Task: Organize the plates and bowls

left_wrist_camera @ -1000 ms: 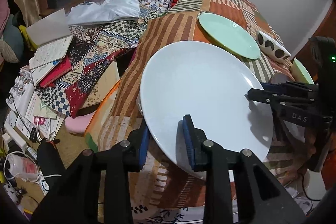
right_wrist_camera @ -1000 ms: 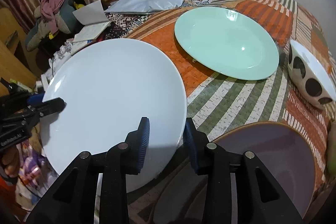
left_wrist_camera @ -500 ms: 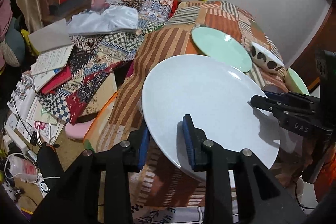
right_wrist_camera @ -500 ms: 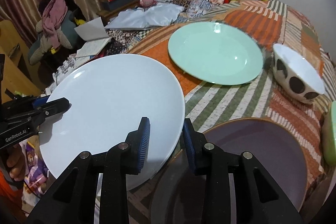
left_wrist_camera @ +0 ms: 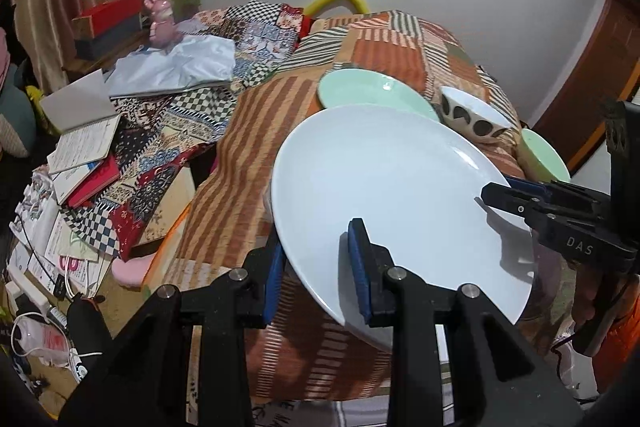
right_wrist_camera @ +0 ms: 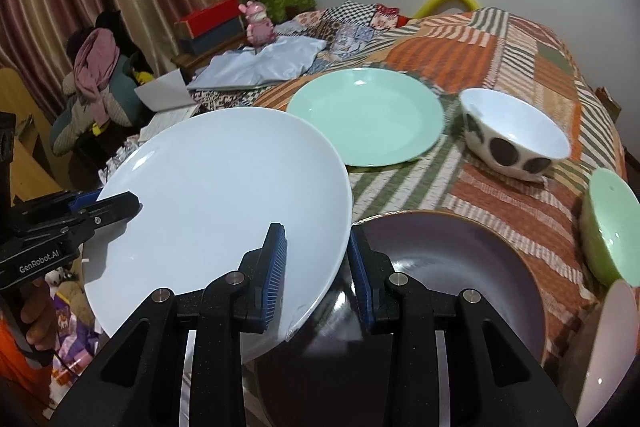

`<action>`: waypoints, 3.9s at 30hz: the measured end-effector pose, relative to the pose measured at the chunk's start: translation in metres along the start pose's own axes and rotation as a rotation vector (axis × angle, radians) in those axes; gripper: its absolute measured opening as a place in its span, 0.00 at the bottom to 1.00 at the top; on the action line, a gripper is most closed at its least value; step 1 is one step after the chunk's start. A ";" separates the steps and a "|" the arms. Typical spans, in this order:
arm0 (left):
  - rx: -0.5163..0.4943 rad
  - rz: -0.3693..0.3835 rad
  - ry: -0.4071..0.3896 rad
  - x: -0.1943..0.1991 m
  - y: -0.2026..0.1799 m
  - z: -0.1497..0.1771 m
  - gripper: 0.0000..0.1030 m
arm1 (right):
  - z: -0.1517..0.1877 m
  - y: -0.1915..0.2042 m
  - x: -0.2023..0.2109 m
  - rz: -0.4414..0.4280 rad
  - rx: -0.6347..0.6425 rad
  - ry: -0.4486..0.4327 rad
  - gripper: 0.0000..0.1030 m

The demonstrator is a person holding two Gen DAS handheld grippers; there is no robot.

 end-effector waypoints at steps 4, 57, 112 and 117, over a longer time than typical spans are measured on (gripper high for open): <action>-0.009 0.016 0.004 0.000 -0.014 0.000 0.29 | 0.003 -0.009 0.012 0.011 -0.011 -0.018 0.28; -0.130 0.149 0.132 -0.045 -0.120 0.032 0.31 | 0.068 -0.084 0.070 0.168 -0.181 -0.065 0.28; -0.173 -0.010 -0.111 -0.003 -0.081 -0.046 0.60 | 0.005 -0.067 0.095 0.200 -0.110 -0.210 0.60; -0.183 -0.061 -0.210 0.017 -0.065 -0.083 0.72 | -0.025 -0.064 0.084 0.190 -0.061 -0.214 0.60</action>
Point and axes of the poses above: each gripper's, at about its wrist camera, not at the fingertips, and x roughly against the way its jaws point, y to its left, z to its underside, the point moved 10 cm from there along -x, roughly the way its jaws point, and after that the axes turned 7 degrees about -y, right-handed, at the moved point
